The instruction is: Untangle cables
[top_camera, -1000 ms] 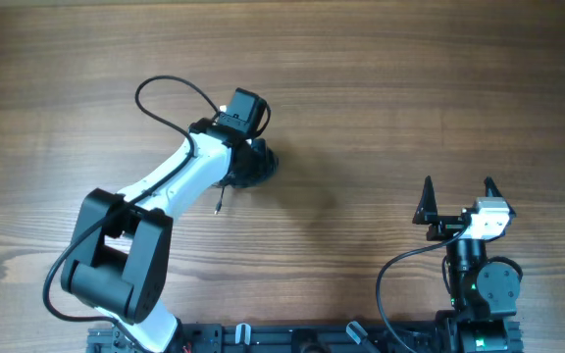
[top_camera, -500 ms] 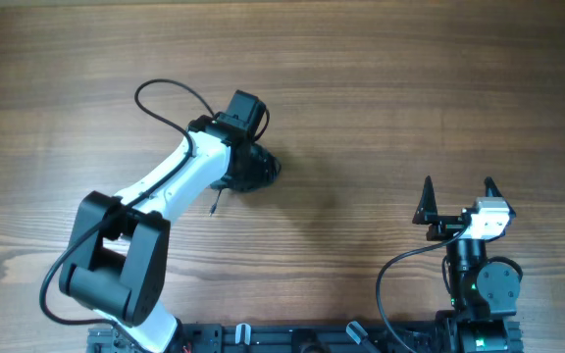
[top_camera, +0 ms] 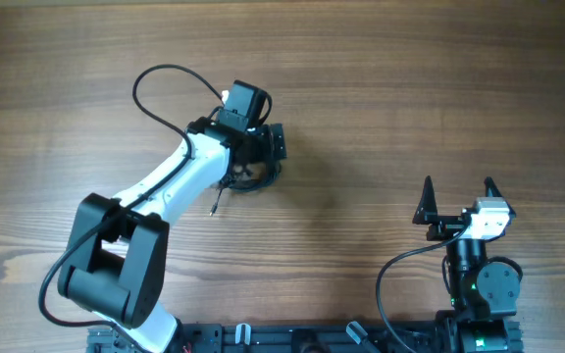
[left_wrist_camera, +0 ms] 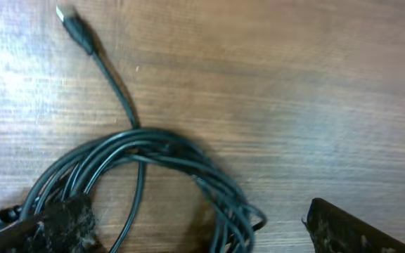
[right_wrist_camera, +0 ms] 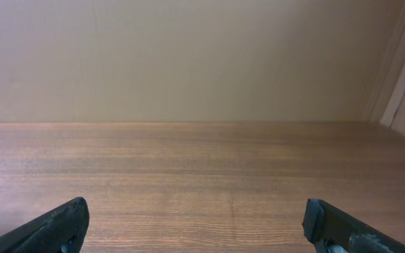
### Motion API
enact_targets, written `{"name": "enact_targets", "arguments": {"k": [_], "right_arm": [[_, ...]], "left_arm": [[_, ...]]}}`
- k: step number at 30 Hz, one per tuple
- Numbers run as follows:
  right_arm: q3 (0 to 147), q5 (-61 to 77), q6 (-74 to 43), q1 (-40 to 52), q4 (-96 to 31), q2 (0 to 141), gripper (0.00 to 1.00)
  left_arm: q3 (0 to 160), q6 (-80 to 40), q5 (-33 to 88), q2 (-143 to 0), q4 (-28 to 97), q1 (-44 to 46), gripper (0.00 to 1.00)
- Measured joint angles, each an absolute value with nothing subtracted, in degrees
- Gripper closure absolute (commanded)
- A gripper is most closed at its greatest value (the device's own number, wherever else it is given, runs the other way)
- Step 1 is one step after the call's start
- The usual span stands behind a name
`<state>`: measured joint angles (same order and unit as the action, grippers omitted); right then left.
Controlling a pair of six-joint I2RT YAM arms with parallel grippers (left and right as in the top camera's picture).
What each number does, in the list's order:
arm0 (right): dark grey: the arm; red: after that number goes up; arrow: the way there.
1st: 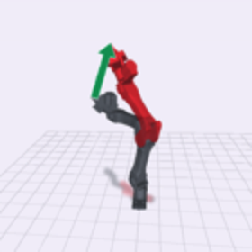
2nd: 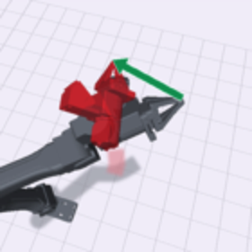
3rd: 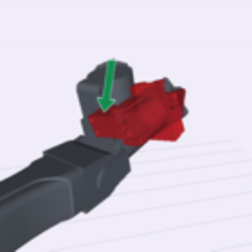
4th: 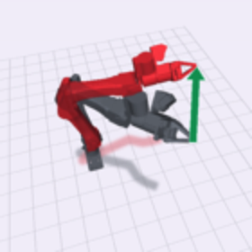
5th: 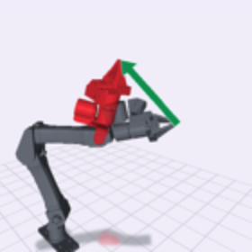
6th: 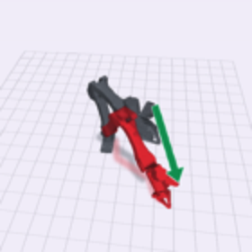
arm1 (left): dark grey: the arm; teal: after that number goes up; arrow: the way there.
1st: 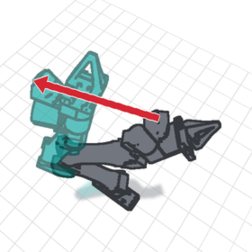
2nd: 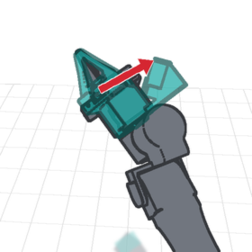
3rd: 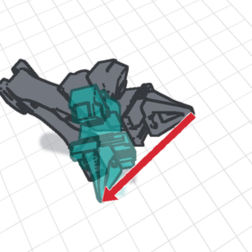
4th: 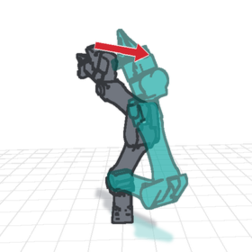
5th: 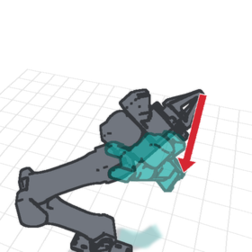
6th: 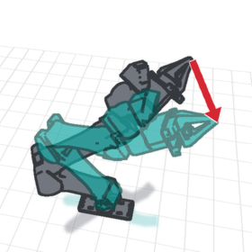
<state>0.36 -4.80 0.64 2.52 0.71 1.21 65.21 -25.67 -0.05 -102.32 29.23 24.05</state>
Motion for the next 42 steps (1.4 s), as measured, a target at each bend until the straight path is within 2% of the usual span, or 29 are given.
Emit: {"name": "enact_targets", "arguments": {"k": [3, 4, 5, 7, 21, 24, 26, 30, 32, 34, 36, 37, 42], "right_arm": [[0.4, -4.8, 0.6, 2.5, 0.7, 1.2, 0.00], [0.4, -4.8, 0.6, 2.5, 0.7, 1.2, 0.00], [0.4, -4.8, 0.6, 2.5, 0.7, 1.2, 0.00], [0.4, -4.8, 0.6, 2.5, 0.7, 1.2, 0.00], [0.4, -4.8, 0.6, 2.5, 0.7, 1.2, 0.00], [0.4, -4.8, 0.6, 2.5, 0.7, 1.2, 0.00], [0.4, -4.8, 0.6, 2.5, 0.7, 1.2, 0.00], [0.4, -4.8, 0.6, 2.5, 0.7, 1.2, 0.00], [0.4, -4.8, 0.6, 2.5, 0.7, 1.2, 0.00], [0.4, -4.8, 0.6, 2.5, 0.7, 1.2, 0.00], [0.4, -4.8, 0.6, 2.5, 0.7, 1.2, 0.00], [0.4, -4.8, 0.6, 2.5, 0.7, 1.2, 0.00], [0.4, -4.8, 0.6, 2.5, 0.7, 1.2, 0.00]], "left_arm": [[63.5, -25.7, -0.1, -102.7, 29.2, 24.1, 0.03], [63.2, -25.7, -0.1, -103.2, 29.2, 24.1, 0.21], [63.2, -25.8, -0.1, -104.0, 29.1, 24.1, 0.34], [63.2, -26.1, 0.3, -104.6, 29.4, 24.1, 0.51], [63.0, -26.0, 11.8, -105.1, 43.4, 24.2, 0.53], [63.0, -25.2, 12.8, -105.1, 46.9, 24.9, 0.63], [63.0, -24.4, 13.3, -105.1, 49.1, 25.5, 0.65], [62.9, -24.1, 13.5, -104.0, 50.6, 25.9, 0.61], [62.8, -24.1, 13.6, -101.3, 50.5, 25.9, 0.53], [62.8, -24.2, 13.6, -96.7, 49.3, 25.9, 0.32], [62.8, -24.7, 13.6, -92.8, 46.6, 25.9, 0.06], [62.8, -24.6, 13.6, -90.8, 44.4, 25.9, 0.00], [62.8, -24.6, 10.9, -89.1, 36.2, 25.9, 0.00]]}}
